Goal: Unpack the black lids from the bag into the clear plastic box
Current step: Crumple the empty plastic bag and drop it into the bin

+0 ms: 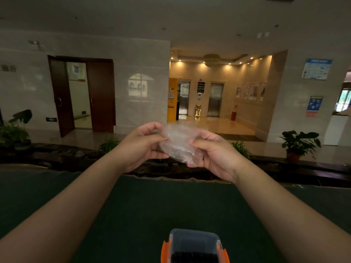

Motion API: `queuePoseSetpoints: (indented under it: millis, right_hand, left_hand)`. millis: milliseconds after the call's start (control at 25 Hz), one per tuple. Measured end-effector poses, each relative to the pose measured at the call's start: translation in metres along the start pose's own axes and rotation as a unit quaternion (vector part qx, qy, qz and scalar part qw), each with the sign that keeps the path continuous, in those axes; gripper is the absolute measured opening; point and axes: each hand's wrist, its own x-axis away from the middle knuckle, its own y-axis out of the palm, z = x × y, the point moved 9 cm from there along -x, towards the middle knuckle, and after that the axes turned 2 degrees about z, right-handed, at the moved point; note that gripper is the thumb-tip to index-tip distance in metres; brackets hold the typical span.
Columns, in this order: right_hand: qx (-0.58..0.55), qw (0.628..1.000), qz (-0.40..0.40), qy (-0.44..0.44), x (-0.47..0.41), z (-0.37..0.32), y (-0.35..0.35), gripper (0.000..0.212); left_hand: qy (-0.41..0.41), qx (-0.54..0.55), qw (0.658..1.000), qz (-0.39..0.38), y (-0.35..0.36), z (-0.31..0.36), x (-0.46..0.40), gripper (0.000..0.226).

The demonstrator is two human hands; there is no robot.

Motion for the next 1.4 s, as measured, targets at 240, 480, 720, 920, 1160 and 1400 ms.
queuePoseSetpoints:
  millis: [240, 480, 720, 920, 1160, 1400]
  right_hand:
    - [-0.022, 0.999, -0.024, -0.004, 0.004, -0.004, 0.010, 0.043]
    - [0.062, 0.995, 0.069, -0.037, 0.016, -0.012, -0.009, 0.023]
    - [0.001, 0.993, 0.115, 0.013, 0.066, 0.022, -0.041, 0.041]
    - [-0.006, 0.963, 0.271, 0.004, 0.157, 0.036, -0.094, 0.028]
    - [-0.019, 0.931, 0.364, 0.020, 0.294, 0.045, -0.125, 0.027]
    - [0.037, 0.881, 0.469, 0.055, 0.461, 0.055, -0.177, 0.009]
  left_hand:
    - [0.018, 0.027, 0.999, 0.015, -0.003, 0.001, -0.003, 0.024]
    - [0.041, -0.055, 0.996, -0.056, 0.014, -0.009, -0.012, 0.048]
    - [0.051, 0.011, 0.991, -0.123, 0.062, -0.037, -0.026, 0.061]
    - [0.013, 0.018, 0.982, -0.189, 0.145, -0.082, -0.016, 0.059]
    - [-0.042, 0.051, 0.960, -0.274, 0.261, -0.124, 0.050, 0.054]
    - [-0.085, 0.022, 0.942, -0.323, 0.369, -0.169, 0.148, 0.048]
